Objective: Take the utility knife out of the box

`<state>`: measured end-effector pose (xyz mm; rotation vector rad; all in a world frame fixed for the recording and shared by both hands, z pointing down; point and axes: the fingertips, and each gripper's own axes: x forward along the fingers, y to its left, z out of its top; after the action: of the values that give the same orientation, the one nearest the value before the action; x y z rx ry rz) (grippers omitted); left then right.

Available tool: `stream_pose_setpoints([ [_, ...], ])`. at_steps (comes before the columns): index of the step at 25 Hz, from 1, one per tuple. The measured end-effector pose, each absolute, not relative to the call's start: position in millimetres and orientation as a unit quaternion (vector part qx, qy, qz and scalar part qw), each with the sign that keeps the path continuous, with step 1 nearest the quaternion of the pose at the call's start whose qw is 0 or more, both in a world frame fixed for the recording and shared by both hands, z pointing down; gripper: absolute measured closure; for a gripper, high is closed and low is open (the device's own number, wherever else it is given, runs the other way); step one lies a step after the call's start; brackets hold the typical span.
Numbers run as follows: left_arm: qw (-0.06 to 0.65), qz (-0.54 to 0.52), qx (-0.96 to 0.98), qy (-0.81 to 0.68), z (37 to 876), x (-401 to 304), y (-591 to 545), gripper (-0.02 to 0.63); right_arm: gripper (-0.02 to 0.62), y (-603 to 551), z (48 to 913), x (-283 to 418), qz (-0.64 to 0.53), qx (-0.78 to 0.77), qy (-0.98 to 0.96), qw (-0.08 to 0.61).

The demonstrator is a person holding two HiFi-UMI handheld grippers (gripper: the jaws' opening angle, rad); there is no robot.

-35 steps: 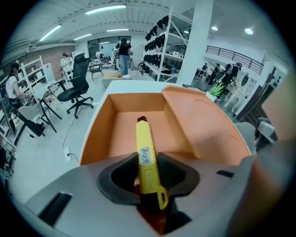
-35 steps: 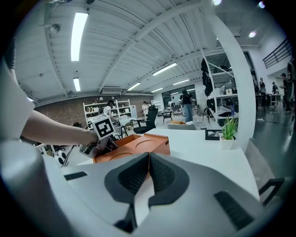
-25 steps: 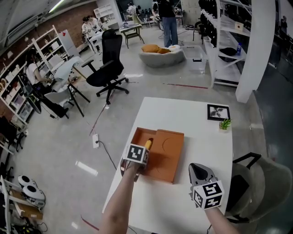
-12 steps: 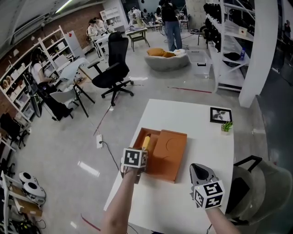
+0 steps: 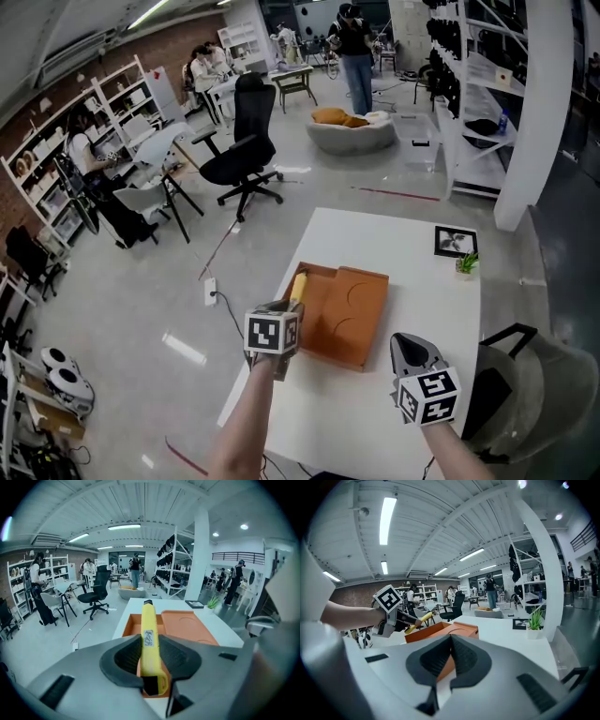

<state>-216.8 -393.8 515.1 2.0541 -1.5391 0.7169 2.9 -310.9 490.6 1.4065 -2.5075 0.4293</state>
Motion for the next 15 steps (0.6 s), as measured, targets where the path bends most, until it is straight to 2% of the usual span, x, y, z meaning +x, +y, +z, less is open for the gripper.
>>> stream_pose_setpoints([
  [15,0.220,0.188,0.753,-0.591,487.5,-221.5,-336.6,0.492,0.595,-293.7,476.7,-0.3,0.133,0.474,-0.863,0.115],
])
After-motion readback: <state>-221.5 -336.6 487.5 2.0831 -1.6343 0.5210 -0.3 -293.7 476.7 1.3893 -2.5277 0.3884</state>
